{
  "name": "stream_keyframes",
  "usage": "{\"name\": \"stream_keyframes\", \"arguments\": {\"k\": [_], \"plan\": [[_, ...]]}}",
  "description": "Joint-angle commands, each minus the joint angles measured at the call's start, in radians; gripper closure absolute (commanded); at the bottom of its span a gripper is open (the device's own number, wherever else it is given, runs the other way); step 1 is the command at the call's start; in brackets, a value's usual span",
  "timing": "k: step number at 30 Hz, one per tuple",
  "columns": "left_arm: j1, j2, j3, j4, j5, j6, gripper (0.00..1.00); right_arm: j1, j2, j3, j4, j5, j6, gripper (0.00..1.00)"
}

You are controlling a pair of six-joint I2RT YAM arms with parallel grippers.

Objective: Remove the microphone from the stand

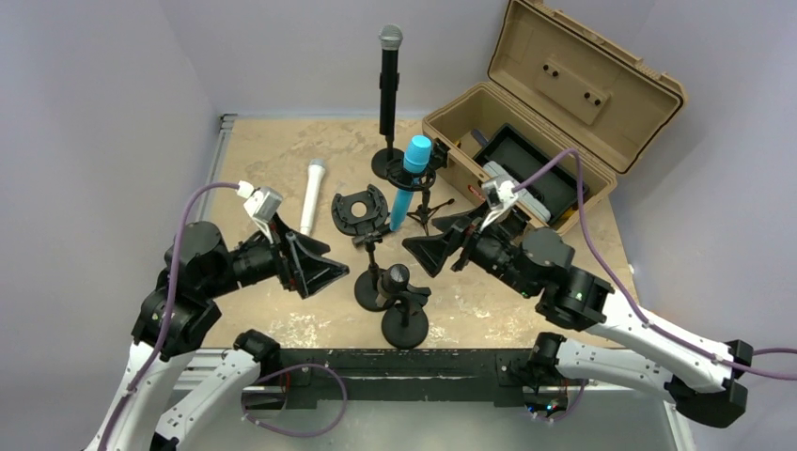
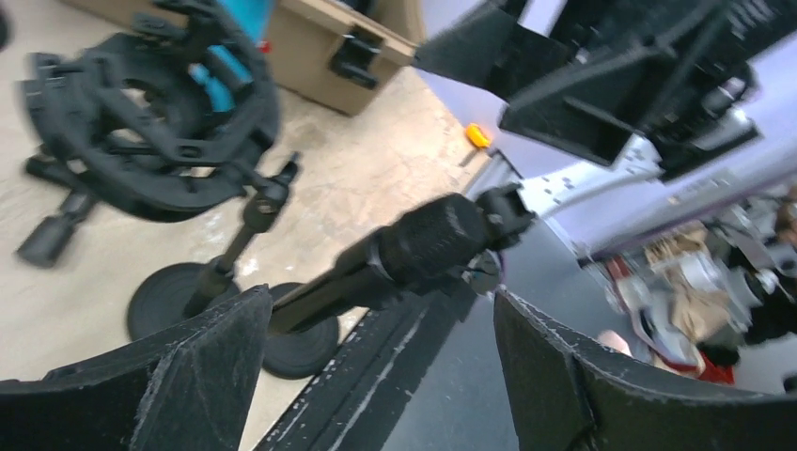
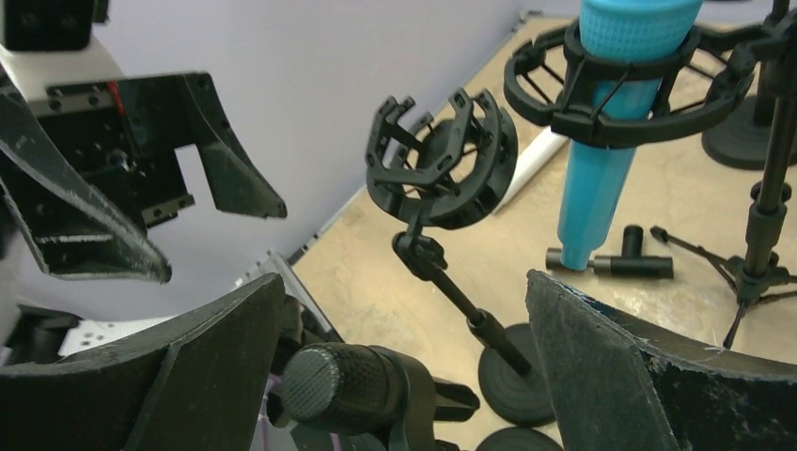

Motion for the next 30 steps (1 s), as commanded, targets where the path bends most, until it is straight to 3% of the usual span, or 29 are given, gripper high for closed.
{"name": "stream_keyframes", "arguments": {"k": [1,3,8,17,22,27,30], "plan": [[-0.023,0.028,0.031,-0.069,-0.294,-0.072,0.15,0.001,0.039,0.040,0.003,-0.013,0.010,0.01],[-0.023,0.037,0.006,-0.058,-0.361,-0.142,0.13,0.001,0.052,0.039,0.025,-0.007,0.012,0.01],[-0.022,0.133,-0.006,0.076,-0.325,-0.286,0.06,0.001,0.090,0.058,0.058,-0.012,-0.003,0.01],[-0.021,0.253,0.028,0.089,-0.435,-0.396,0.09,0.001,0.091,0.070,0.062,-0.009,-0.009,0.01],[-0.021,0.256,-0.043,0.169,-0.441,-0.430,0.08,0.001,0.106,0.057,0.105,-0.028,0.001,0.01],[-0.021,0.259,-0.114,0.310,-0.397,-0.428,0.18,0.001,0.146,0.067,0.143,-0.060,0.003,0.01],[-0.021,0.272,-0.115,0.301,-0.410,-0.427,0.27,0.001,0.158,0.073,0.165,-0.068,0.004,0.01]]}}
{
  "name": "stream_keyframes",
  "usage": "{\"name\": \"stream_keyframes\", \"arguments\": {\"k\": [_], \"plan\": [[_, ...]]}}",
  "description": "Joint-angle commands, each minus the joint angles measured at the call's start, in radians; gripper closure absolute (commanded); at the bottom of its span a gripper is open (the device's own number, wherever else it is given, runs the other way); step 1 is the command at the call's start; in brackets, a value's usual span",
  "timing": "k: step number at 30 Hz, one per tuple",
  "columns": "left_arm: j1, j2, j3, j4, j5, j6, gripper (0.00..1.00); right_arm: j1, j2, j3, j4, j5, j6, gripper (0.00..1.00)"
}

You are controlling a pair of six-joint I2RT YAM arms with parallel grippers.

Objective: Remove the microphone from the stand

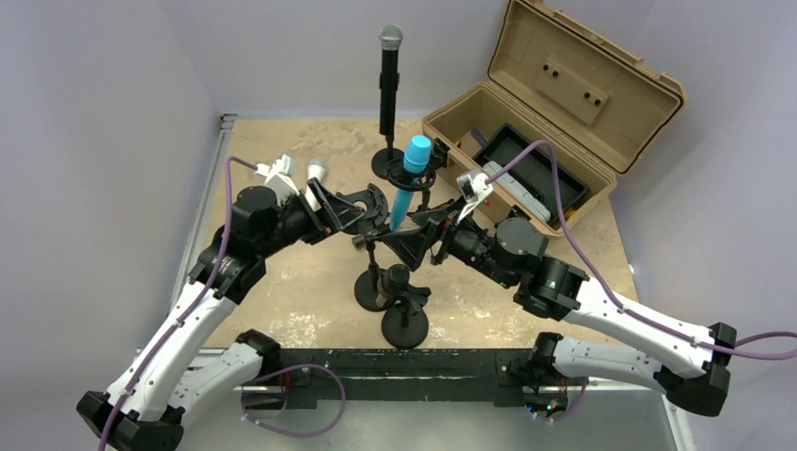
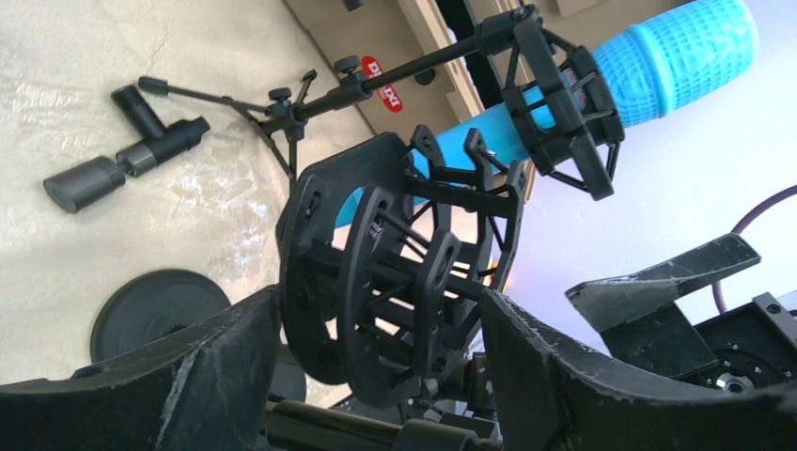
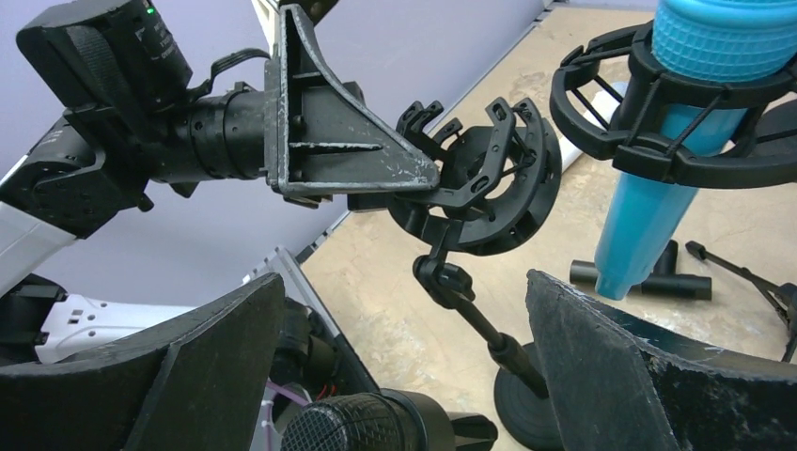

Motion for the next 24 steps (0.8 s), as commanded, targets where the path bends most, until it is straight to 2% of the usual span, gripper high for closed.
{"name": "stream_keyframes", "arguments": {"k": [1,6,11,16,24], "plan": [[-0.002,0.011,-0.004,0.091,-0.003,-0.008,0.30,0.001,0.017,0.046,0.077,-0.030,-0.004,0.01],[0.001,0.010,0.002,0.065,-0.042,0.020,0.46,0.001,0.035,0.052,0.086,-0.024,-0.007,0.01],[0.011,-0.039,0.025,0.002,-0.114,0.110,0.58,0.001,0.046,0.050,0.089,-0.021,-0.010,0.01],[0.040,-0.063,0.017,-0.016,-0.097,0.127,0.74,0.001,0.055,0.041,0.099,-0.021,-0.012,0.01],[0.125,-0.096,0.041,-0.108,-0.080,0.151,0.77,0.001,0.074,0.051,0.108,-0.025,-0.013,0.01]]}}
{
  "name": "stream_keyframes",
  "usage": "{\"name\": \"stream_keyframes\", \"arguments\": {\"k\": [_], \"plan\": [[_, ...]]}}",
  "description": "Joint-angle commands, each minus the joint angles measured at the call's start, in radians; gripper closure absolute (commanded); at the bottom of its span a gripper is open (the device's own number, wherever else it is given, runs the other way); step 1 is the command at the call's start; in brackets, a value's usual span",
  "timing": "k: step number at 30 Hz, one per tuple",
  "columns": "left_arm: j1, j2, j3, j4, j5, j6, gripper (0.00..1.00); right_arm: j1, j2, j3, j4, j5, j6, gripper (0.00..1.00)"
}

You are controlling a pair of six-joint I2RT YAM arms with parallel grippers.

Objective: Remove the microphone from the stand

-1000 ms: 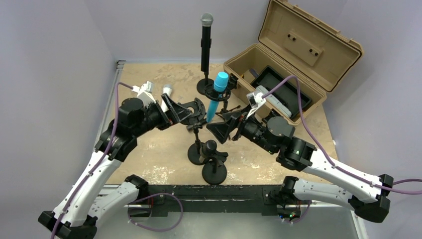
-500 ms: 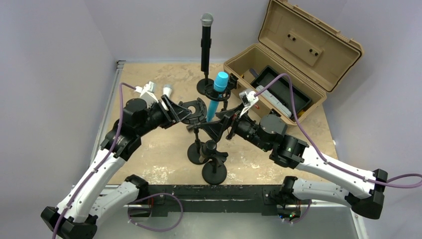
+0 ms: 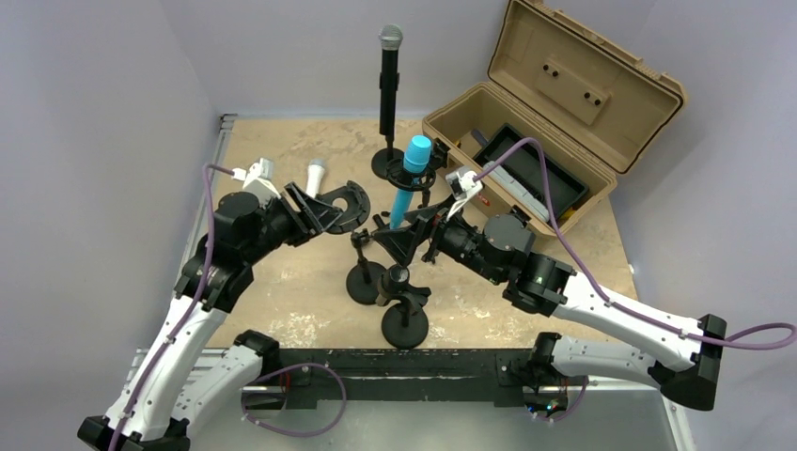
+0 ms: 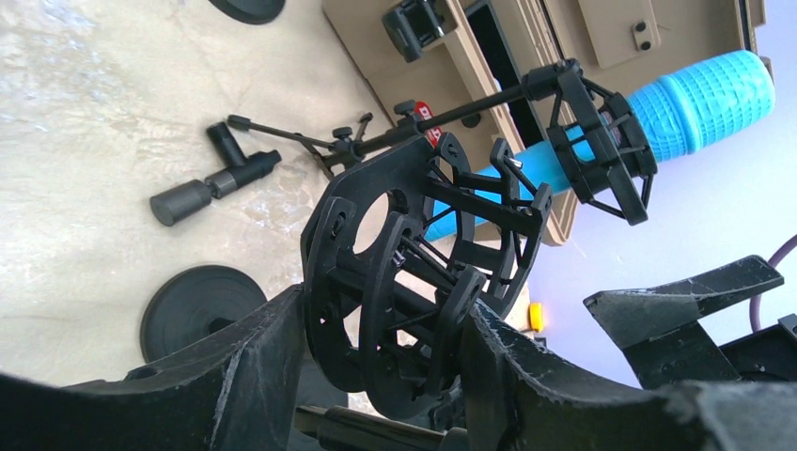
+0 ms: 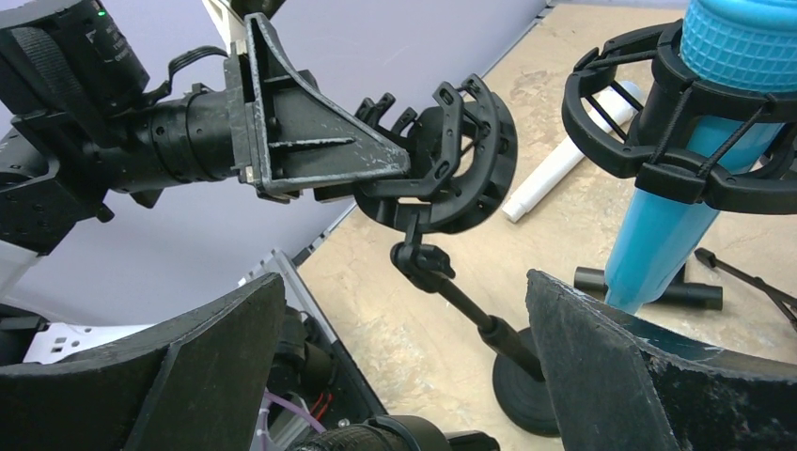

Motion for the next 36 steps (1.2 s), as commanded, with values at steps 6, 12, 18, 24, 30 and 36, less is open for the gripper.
{"name": "stream_keyframes", "arguments": {"k": [6,12,18,24,30,36], "plan": [[0.090,-0.066,0.031,-0.064,-0.028,0.080,0.75,0.001,0.006,0.038,0.060,-0.017,-0.014,0.01],[0.100,-0.042,0.057,-0.068,-0.038,0.106,0.73,0.001,0.016,0.041,0.064,-0.019,-0.020,0.01],[0.153,0.003,0.086,-0.028,-0.012,0.114,0.75,0.002,0.007,0.040,0.061,-0.015,-0.021,0.01],[0.207,0.083,0.150,-0.008,0.013,0.148,0.74,0.001,-0.008,0.035,0.057,-0.008,-0.020,0.01],[0.232,0.114,0.125,0.022,0.063,0.137,0.73,0.001,-0.020,0.031,0.053,0.001,-0.020,0.01],[0.238,0.055,0.092,-0.061,0.019,0.136,0.24,0.001,-0.028,0.027,0.050,0.004,-0.020,0.01]]}}
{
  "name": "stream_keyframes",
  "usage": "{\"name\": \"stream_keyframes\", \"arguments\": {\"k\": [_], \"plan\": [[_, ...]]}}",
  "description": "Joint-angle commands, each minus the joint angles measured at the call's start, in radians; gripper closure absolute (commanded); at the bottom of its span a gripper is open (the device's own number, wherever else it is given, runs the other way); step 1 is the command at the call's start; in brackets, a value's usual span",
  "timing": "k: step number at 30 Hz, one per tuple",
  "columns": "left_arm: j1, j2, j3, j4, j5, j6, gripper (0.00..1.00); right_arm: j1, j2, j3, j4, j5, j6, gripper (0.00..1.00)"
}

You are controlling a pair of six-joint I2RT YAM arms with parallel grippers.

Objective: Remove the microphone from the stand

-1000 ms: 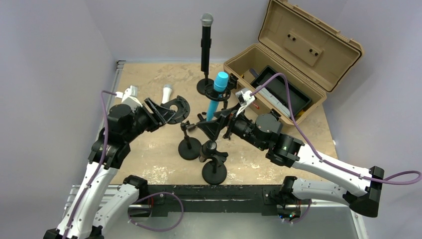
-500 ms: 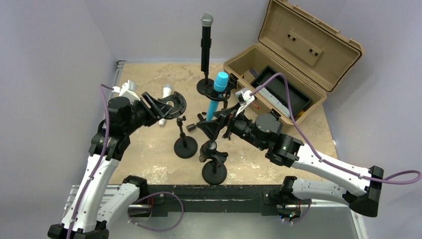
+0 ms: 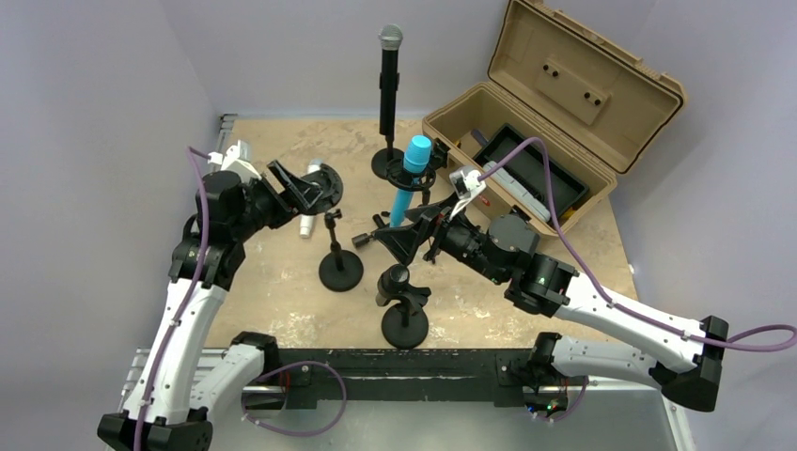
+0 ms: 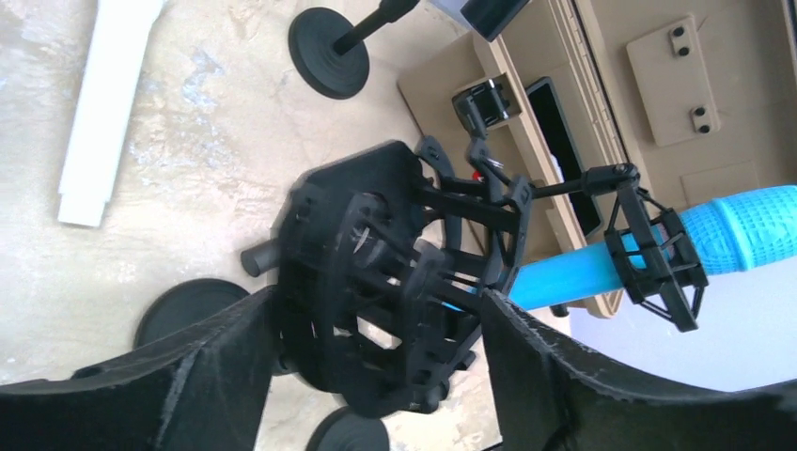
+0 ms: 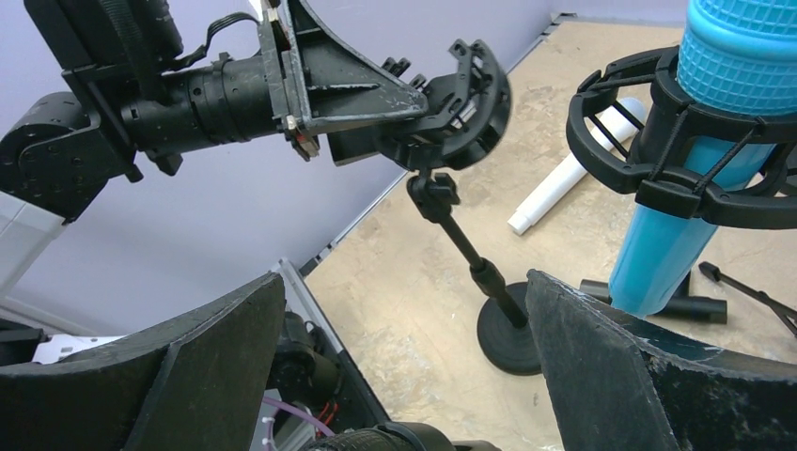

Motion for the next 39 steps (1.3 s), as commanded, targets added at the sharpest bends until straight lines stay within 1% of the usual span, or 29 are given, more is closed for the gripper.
{"name": "stream_keyframes", "arguments": {"k": [1,3,5,9,13,15,17,22,24,28,31,33,37,39], "plan": [[0.013,-0.074,-0.016,-0.029,-0.042,0.047,0.18,0.002,-0.022,0.027,0.031,0.004,-0.021,0.01],[0.013,-0.117,-0.028,-0.052,-0.047,0.067,0.11,0.002,-0.022,0.026,0.029,0.005,-0.022,0.01],[0.013,-0.155,-0.026,-0.083,-0.053,0.091,0.07,0.001,-0.022,0.026,0.030,0.004,-0.023,0.01],[0.013,-0.229,-0.004,-0.168,-0.057,0.149,0.01,0.001,-0.020,0.026,0.034,0.001,-0.024,0.01],[0.013,-0.293,0.014,-0.245,-0.052,0.150,0.00,0.001,-0.018,0.019,0.038,-0.006,-0.024,0.01],[0.013,-0.311,-0.008,-0.240,0.001,0.098,0.02,0.001,-0.014,0.017,0.045,-0.012,-0.024,0.01],[0.013,-0.318,-0.041,-0.210,0.068,0.011,0.04,0.001,-0.007,0.020,0.050,-0.016,-0.025,0.01],[0.013,-0.327,-0.157,-0.024,0.185,-0.270,0.08,0.001,0.004,0.038,0.049,-0.019,-0.030,0.01],[0.013,-0.323,-0.184,0.015,0.181,-0.340,0.12,0.000,0.003,0.040,0.046,-0.020,-0.032,0.01],[0.013,-0.316,-0.197,0.041,0.111,-0.373,0.20,0.001,-0.013,0.035,0.038,-0.018,-0.030,0.01],[0.013,-0.305,-0.216,0.088,0.100,-0.404,0.22,0.001,-0.026,0.027,0.038,-0.014,-0.026,0.01],[0.013,-0.296,-0.231,0.090,0.085,-0.427,0.24,0.001,-0.027,0.027,0.040,-0.013,-0.024,0.01],[0.013,-0.304,-0.292,0.131,0.054,-0.501,0.32,0.001,-0.018,0.032,0.044,-0.014,-0.024,0.01],[0.013,-0.311,-0.324,0.151,0.044,-0.529,0.33,0.001,-0.014,0.033,0.046,-0.014,-0.024,0.01]]}}
